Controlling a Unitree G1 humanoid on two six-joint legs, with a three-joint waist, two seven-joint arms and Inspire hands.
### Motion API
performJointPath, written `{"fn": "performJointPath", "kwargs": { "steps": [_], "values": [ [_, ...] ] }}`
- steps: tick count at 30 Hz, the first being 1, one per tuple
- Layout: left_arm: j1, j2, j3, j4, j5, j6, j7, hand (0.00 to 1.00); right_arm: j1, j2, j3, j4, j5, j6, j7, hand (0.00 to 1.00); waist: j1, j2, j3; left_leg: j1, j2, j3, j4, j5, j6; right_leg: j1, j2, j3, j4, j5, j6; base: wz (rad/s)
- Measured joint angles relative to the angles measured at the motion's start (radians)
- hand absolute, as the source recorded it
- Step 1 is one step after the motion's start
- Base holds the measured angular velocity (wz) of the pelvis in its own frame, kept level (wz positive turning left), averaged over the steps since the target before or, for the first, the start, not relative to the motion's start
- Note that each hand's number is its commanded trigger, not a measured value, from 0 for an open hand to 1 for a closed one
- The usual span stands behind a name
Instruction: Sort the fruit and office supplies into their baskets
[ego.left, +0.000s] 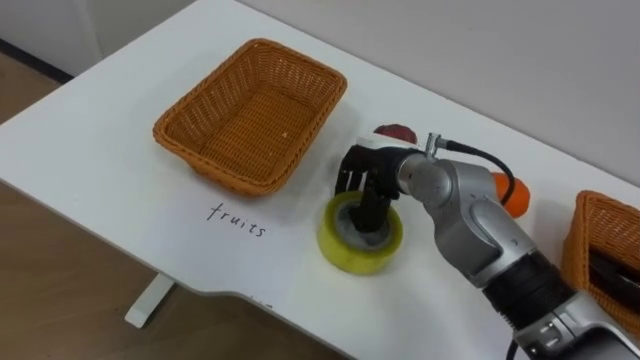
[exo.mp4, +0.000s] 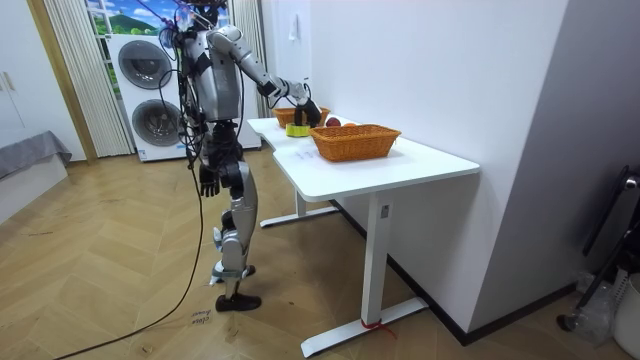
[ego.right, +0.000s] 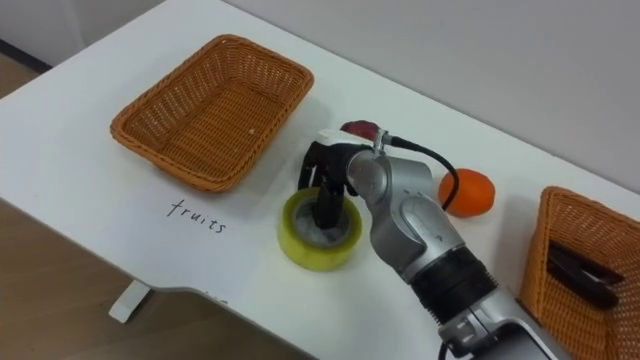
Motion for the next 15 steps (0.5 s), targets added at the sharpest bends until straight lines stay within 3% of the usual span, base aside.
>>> {"fn": "performJointPath", "kwargs": {
  "steps": [7,11,15],
  "values": [
    [-0.011,0.004,0.0,0.027,-0.001,-0.009,0.01,0.0,0.002,-0.002,0.0,-0.023,0.053,-0.001,0.014,1.0,-0.003,0.004,-0.0006,0.0,0.0,0.001,0.001,0.0,0.0,-0.003,0.0,-0.006,0.0,0.0,0.0,0.0],
    [-0.011,0.005,-0.002,0.038,-0.008,-0.02,0.028,0.0,0.02,-0.008,0.0,-0.066,0.073,-0.004,0.018,1.0,-0.023,0.008,-0.0022,-0.004,0.0,-0.002,0.002,0.0,0.0,0.0,-0.001,-0.007,0.0,0.0,0.0,0.03],
    [-0.006,0.004,0.0,0.036,-0.007,-0.028,0.029,0.0,0.044,-0.042,0.0,-0.152,0.125,-0.034,0.013,1.0,-0.042,0.014,-0.0037,-0.002,0.0,-0.001,0.001,0.0,0.0,0.0,-0.001,-0.005,0.0,0.0,0.0,0.0]
  ]
}}
